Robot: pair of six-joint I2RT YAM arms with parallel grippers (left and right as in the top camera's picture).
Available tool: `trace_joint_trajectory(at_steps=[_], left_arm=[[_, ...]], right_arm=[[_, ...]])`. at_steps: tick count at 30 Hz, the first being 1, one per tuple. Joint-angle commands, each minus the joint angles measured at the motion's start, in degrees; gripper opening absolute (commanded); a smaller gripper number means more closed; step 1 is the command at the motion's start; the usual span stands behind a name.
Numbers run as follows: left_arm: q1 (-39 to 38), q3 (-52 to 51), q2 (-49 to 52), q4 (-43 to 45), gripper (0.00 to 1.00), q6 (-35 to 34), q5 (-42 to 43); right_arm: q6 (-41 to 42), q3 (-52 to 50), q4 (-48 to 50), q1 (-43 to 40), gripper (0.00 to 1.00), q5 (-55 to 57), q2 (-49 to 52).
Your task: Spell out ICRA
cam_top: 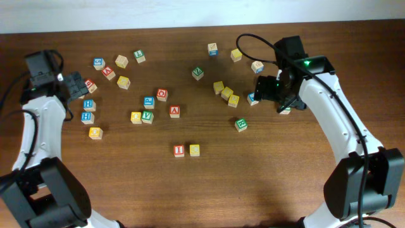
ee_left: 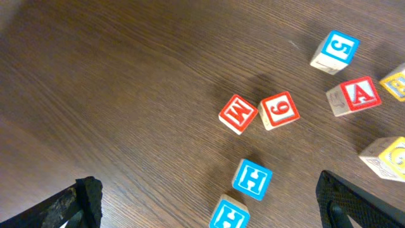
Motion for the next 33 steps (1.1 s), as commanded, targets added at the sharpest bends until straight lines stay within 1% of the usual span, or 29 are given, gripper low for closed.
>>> trace_joint_trajectory(at_steps=[1, 3, 5, 7, 9, 10, 12, 17, 21, 24, 29, 31, 33], left_arm=[[1.07, 0.83, 0.85, -0.57, 0.99, -0.92, 11.65], [0.9, 0.83, 1.33, -0.68, 1.0, -0.94, 15.67], [0.83, 0.83, 2.12, -1.07, 0.95, -1.62, 17.77], [0.83, 0.83, 2.67, -1.9, 0.94, -2.21, 18.47], [0.85, 0.83, 2.71, -3.39, 0.99, -2.21, 18.49], [0.85, 0.83, 2.71, -3.89, 0.99, -2.21, 18.49], [0.85, 0.83, 2.71, -4.66, 0.99, -2.21, 18.49], [0.85, 0.83, 2.71, -4.81, 0.99, -2.21, 18.49], [0.85, 0.83, 2.71, -4.85, 0.99, -2.21, 18.49], [0.85, 0.83, 2.71, -5.49, 0.99, -2.19, 18.47], [0.85, 0.83, 2.71, -6.45, 0.99, -2.19, 18.47], [0.85, 0.83, 2.71, -6.82, 0.99, -2.19, 18.47], [0.83, 0.83, 2.71, -6.97, 0.99, -2.16, 18.91]], right_arm=[[-0.17, -0.24, 1.81, -0.42, 0.98, -1.99, 0.37], [-0.17, -0.24, 4.79, -0.42, 0.98, -5.9, 0.37], [-0.2, -0.24, 7.63, -0.37, 0.89, -9.92, 0.37], [-0.22, -0.24, 9.68, -0.35, 0.89, -13.33, 0.37], [-0.44, -0.24, 10.93, -0.04, 0.89, -16.13, 0.37], [-0.48, -0.24, 10.86, 0.33, 0.89, -16.09, 0.37], [-3.52, -0.24, 11.1, 1.57, 0.89, -16.31, 0.42], [-11.85, -0.24, 12.22, 8.31, 0.89, -15.82, 0.87], [-11.74, -0.24, 12.07, 14.56, 0.89, -15.67, 3.85], [-11.74, -0.24, 9.62, 19.43, 0.88, -15.67, 6.14], [-11.74, -0.24, 8.41, 23.67, 0.86, -15.28, 6.54], [-11.69, -0.24, 7.82, 23.98, 0.86, -11.37, 6.54], [-9.03, -0.24, 6.97, 23.8, 0.82, -6.27, 6.54]])
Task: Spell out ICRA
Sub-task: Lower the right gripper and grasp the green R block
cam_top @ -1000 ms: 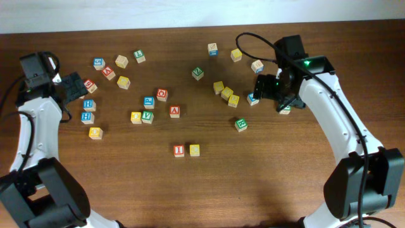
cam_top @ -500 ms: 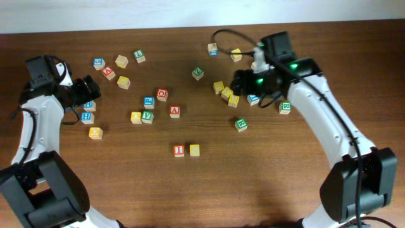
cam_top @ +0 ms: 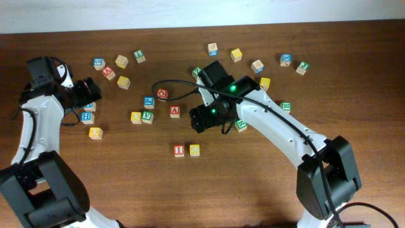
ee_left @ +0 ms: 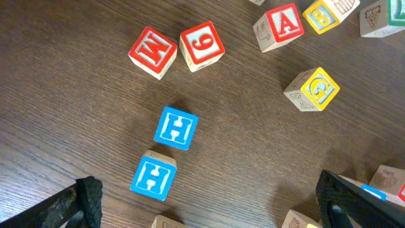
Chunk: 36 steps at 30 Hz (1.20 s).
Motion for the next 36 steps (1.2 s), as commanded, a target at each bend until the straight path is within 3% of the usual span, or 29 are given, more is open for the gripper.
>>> trace_joint_trajectory(at_steps=[1, 3, 9, 14, 25, 27, 30, 33, 36], left_arm=[[-0.07, 0.83, 0.42, -0.42, 0.99, -0.17, 3.13], [-0.61, 0.83, 0.42, -0.48, 0.99, 2.69, 8.07], [-3.74, 0.83, 0.42, -0.59, 0.99, 8.9, 7.89], [-6.82, 0.83, 0.42, -4.52, 0.99, 9.86, 7.89], [-8.09, 0.79, 0.42, -10.38, 0.99, 10.01, 7.89], [-8.09, 0.79, 0.42, -10.6, 0.99, 10.01, 7.91], [-8.09, 0.79, 0.42, -10.58, 1.0, 10.01, 7.93], [-8.09, 0.79, 0.42, -11.02, 0.98, 10.01, 8.35], [-8.15, 0.79, 0.42, -10.93, 1.0, 9.99, 8.55]], right_arm=[[4.04, -0.13, -1.46, -0.52, 0.81, 8.96, 0.31], [7.3, -0.11, -2.47, -1.62, 0.81, 9.64, 0.28], [16.31, -0.11, -2.67, -5.49, 0.82, 9.2, 0.28], [24.17, -0.11, -7.13, -9.4, 0.86, 9.2, 0.28], [25.14, -0.11, -9.38, -12.11, 0.81, 12.63, 0.28], [28.48, -0.11, -9.31, -12.04, 0.82, 12.63, 0.28], [32.09, -0.11, -7.58, -12.04, 0.99, 9.2, 0.28], [32.09, -0.11, -6.49, -12.04, 0.99, -0.94, 0.28], [31.5, -0.13, -7.41, -12.04, 0.98, -1.2, 0.28]])
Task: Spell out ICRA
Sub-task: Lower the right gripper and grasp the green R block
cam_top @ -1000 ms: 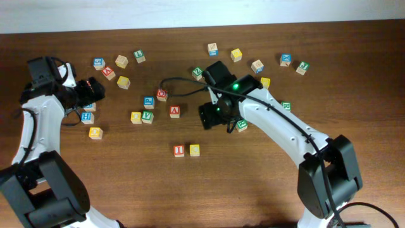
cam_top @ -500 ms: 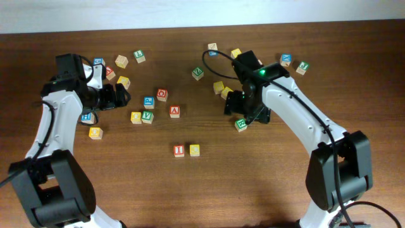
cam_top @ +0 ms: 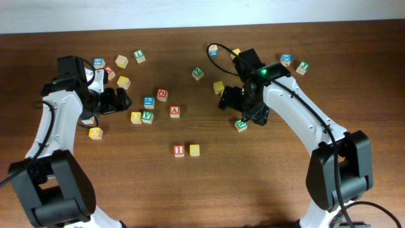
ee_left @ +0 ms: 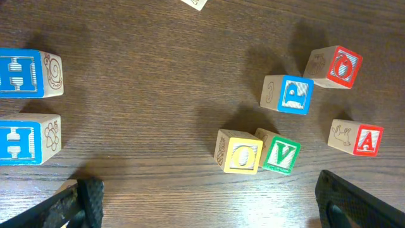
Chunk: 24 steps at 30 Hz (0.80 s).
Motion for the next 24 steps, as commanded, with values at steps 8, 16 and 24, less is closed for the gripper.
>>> trace_joint_trajectory(at_steps=[8, 16, 24], left_arm=[[-0.24, 0.79, 0.42, -0.17, 0.99, -3.39, 2.71], [-0.22, 0.79, 0.42, -5.46, 0.99, -11.21, 2.67], [-0.24, 0.79, 0.42, -6.29, 0.99, -11.39, 2.51]], right_arm=[[7.28, -0.11, -4.02, 0.04, 0.71, 0.28, 0.28], [11.85, -0.11, -3.45, 0.04, 0.62, 2.38, 0.28], [26.34, -0.61, -3.87, 0.04, 0.62, 7.87, 1.38]])
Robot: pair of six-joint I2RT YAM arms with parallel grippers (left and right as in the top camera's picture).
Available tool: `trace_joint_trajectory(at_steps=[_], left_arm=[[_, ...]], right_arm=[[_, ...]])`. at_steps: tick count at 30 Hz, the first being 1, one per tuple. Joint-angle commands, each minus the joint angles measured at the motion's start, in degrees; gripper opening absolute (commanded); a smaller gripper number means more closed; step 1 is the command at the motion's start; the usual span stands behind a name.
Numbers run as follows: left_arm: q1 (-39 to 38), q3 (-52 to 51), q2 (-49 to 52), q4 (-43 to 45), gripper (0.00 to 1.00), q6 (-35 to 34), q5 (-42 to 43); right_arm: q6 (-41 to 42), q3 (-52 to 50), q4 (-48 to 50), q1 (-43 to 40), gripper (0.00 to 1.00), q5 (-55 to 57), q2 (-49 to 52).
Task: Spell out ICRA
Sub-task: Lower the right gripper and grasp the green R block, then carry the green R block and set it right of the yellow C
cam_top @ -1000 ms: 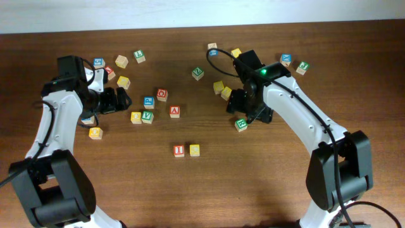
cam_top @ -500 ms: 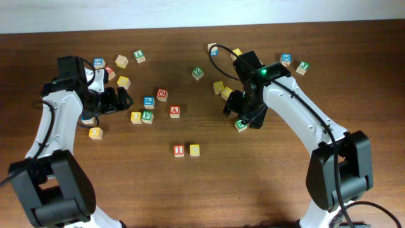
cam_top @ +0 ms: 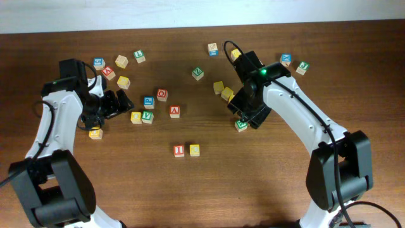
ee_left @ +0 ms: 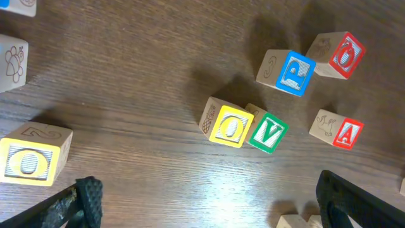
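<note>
A red I block (cam_top: 179, 151) and a yellow block (cam_top: 194, 150) stand side by side at the table's front middle. The red A block (cam_top: 174, 111) (ee_left: 345, 132) lies further back. My left gripper (cam_top: 119, 102) (ee_left: 209, 212) is open with nothing between its fingers, just left of a yellow O block (ee_left: 228, 125) and a green V block (ee_left: 267, 132), which touch each other. My right gripper (cam_top: 247, 116) is low over a green block (cam_top: 241, 125); its jaws are hidden under the arm.
A blue P block (ee_left: 294, 71) and a red O block (ee_left: 342, 54) lie behind the V. Another yellow O block (ee_left: 31, 161) is at the left. Loose blocks are scattered at the back left (cam_top: 121, 61), and yellow ones (cam_top: 223, 90) at the back middle.
My left gripper has shifted a little toward the front; the blue H blocks have left its view and a second yellow O has come in. My right gripper has moved from the yellow blocks to the green block.
At first my left gripper was at the far left over the W, 9 and H blocks, my right at the far right. Then my right arm reached across to the middle. Later it stood by the yellow blocks, my left beside the O and V. The I pair stayed put.
</note>
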Motion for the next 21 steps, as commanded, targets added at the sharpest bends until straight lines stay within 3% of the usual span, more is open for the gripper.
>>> trace_joint_trajectory(at_steps=[1, 10, 19, 21], left_arm=[[-0.24, 0.79, 0.39, -0.68, 0.99, -0.74, 0.7], [-0.24, 0.79, 0.39, -0.98, 0.99, -0.74, 0.68], [-0.24, 0.79, 0.39, -1.03, 0.99, -0.74, 0.68], [-0.24, 0.79, 0.39, -1.03, 0.99, -0.74, 0.68]], right_arm=[[6.32, -0.94, 0.02, 0.04, 0.61, 3.93, 1.86], [6.97, -3.85, 6.8, 0.04, 0.59, 6.01, 7.63], [6.73, -3.85, 7.54, 1.99, 0.57, 7.37, 10.43], [6.56, -3.85, 7.58, 1.92, 0.52, 7.52, 10.62]])
